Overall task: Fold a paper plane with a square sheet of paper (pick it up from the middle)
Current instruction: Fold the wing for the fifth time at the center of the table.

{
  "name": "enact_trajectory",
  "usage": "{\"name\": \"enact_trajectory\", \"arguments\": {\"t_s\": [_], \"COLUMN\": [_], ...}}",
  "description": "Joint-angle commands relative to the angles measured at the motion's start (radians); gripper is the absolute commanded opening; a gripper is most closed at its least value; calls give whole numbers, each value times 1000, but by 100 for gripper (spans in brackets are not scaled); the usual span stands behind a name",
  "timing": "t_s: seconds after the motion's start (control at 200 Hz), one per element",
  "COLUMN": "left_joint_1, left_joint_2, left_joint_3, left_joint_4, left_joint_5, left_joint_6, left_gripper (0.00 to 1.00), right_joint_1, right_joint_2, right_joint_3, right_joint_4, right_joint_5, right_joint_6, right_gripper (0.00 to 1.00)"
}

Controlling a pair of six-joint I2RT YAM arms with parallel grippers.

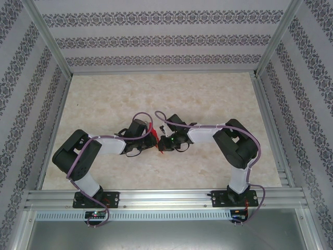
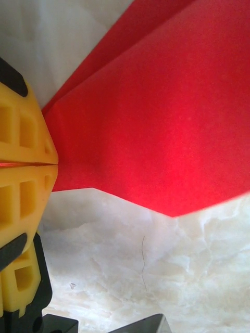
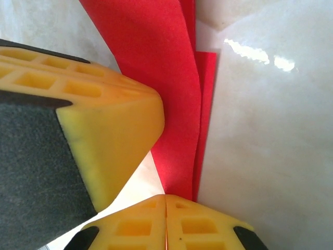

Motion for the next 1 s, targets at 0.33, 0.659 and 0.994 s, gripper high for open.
{"name": "enact_trajectory", "arguments": {"t_s": [0.33, 0.659, 0.994], "left_joint_1": [71, 117, 152], "left_joint_2": [-85, -37, 12], "left_joint_3": [121, 120, 123], "left_joint_4": [-193, -182, -137], "left_joint_5": [-17, -11, 24], "left_joint_6": [184, 202, 216], "left_gripper": [12, 11, 11], "right_joint_1": [7, 6, 8], "right_joint_2": [19, 30, 38], "right_joint_3": [-81, -82, -87], "right_joint_4": [-98, -90, -83], "right_joint_5": [67, 63, 56], "right_joint_6": [-39, -33, -31], "right_gripper": [7, 8, 8]}}
